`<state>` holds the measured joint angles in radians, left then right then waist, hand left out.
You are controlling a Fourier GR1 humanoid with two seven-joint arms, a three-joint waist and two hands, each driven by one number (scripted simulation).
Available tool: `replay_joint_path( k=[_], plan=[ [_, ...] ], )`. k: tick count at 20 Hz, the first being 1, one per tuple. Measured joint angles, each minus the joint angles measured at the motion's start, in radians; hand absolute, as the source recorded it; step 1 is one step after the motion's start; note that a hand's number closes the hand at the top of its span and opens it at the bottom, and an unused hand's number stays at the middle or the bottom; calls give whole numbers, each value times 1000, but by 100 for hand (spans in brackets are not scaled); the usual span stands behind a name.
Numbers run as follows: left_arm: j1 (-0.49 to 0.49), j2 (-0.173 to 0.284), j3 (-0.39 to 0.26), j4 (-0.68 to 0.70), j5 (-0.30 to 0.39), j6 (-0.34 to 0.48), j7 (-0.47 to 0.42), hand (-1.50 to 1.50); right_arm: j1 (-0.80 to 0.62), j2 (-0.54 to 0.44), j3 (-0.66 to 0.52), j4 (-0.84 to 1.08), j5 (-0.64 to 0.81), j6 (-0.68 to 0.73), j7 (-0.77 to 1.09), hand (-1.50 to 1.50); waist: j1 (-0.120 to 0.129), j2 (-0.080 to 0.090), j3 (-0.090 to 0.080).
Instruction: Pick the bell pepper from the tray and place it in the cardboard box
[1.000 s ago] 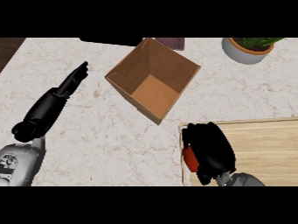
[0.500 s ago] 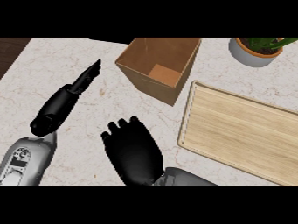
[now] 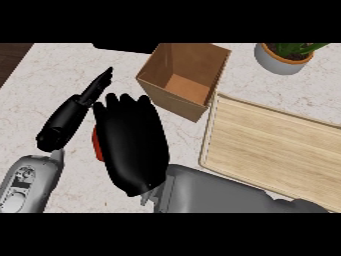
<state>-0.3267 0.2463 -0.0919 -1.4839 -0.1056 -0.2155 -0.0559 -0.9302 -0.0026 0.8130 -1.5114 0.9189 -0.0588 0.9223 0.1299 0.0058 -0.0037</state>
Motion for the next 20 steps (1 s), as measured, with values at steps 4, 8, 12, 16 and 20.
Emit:
replay_joint_path(
  k=[4,8,12,16,20],
  plan=[
    [1,-1,8,1,1,4,3,0,-136,-1,-47,87,-37,-71,102,150,-13,0,0],
    [21,10,22,9,0,3,-22,0,-248,-3,-103,217,-84,-129,117,150,-30,3,0],
    [29,13,37,-6,7,4,-8,0,-340,-2,-132,363,-130,-152,111,150,-55,1,1],
    [46,8,37,-14,-6,16,-17,0,-387,0,-157,520,-213,-135,68,150,-67,3,1],
    [53,9,47,-11,-5,18,-23,0,-398,2,-209,629,-331,-43,9,150,-78,5,2]
  ],
)
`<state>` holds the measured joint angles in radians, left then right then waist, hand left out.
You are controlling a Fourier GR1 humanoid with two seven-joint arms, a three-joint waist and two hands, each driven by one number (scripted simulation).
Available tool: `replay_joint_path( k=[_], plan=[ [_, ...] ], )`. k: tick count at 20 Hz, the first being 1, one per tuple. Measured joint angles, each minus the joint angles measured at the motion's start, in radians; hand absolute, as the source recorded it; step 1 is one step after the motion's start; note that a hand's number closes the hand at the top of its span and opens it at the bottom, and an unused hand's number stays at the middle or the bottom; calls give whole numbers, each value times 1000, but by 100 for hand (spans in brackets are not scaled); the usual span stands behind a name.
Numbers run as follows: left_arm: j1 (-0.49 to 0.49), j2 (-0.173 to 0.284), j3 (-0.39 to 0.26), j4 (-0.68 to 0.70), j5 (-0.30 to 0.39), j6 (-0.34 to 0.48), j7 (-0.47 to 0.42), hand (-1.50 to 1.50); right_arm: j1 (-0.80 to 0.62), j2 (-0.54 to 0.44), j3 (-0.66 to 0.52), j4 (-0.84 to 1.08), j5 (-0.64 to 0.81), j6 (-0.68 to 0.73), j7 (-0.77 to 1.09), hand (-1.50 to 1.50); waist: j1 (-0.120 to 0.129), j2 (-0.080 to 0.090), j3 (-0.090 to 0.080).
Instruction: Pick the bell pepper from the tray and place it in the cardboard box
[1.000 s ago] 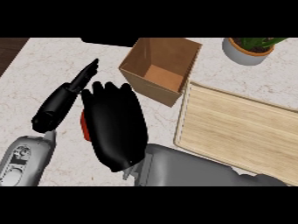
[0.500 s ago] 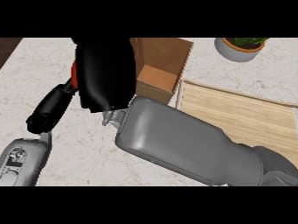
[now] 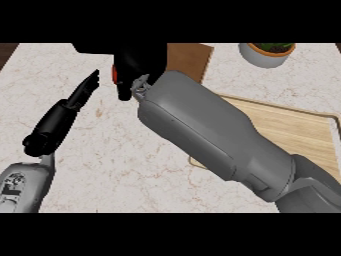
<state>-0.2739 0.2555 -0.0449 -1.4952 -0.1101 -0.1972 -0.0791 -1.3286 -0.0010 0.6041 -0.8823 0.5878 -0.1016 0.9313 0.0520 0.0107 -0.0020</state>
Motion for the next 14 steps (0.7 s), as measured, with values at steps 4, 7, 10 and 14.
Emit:
replay_joint_path(
  k=[4,7,10,14],
  plan=[
    [12,9,11,-17,2,-5,7,0,24,-1,-23,88,-70,71,-81,150,-10,-2,1],
    [11,17,26,-10,5,-8,5,0,29,-1,-43,151,-98,151,-129,150,-20,-4,1],
    [13,6,21,-8,-3,-3,5,0,30,-4,-80,205,-132,215,-188,-150,-25,-6,2],
    [44,10,26,-45,0,-10,11,0,58,-14,-113,208,-169,275,-309,-150,-29,-9,2]
  ],
)
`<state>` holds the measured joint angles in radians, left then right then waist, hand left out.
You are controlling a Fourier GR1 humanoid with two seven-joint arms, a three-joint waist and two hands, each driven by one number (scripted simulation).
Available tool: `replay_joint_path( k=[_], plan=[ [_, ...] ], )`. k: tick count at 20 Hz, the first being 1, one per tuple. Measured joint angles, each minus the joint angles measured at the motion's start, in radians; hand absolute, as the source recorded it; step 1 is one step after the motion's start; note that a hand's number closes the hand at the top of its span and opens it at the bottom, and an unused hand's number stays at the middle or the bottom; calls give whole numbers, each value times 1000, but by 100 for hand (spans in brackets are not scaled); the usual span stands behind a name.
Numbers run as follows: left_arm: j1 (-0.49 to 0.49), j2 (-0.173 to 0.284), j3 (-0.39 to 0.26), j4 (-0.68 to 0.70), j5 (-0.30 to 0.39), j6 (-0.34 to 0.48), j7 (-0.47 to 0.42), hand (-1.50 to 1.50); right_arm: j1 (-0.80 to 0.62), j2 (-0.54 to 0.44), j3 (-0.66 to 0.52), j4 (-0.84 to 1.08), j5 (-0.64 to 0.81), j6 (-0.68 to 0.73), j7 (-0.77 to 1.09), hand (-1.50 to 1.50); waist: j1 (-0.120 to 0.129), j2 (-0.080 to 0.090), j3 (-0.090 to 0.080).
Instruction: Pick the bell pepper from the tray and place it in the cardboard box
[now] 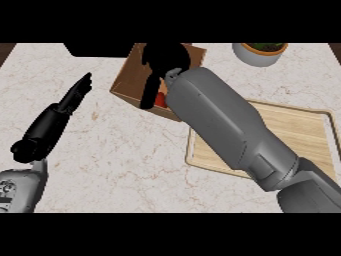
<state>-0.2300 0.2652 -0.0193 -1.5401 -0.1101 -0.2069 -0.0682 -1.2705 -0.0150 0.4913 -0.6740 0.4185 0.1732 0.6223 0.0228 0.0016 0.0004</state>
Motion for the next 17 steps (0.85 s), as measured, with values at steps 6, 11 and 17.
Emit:
replay_joint_path(
  k=[6,11,17],
  plan=[
    [1,1,13,15,2,-2,-9,0,38,1,-114,-80,-49,-176,-177,-150,-6,3,1],
    [7,-8,4,5,-3,2,-9,0,93,11,-302,-162,-201,-394,-263,-150,-1,5,3],
    [10,3,17,-8,2,-9,-1,0,178,11,-451,-182,-319,-521,-385,-150,-6,3,1]
  ],
)
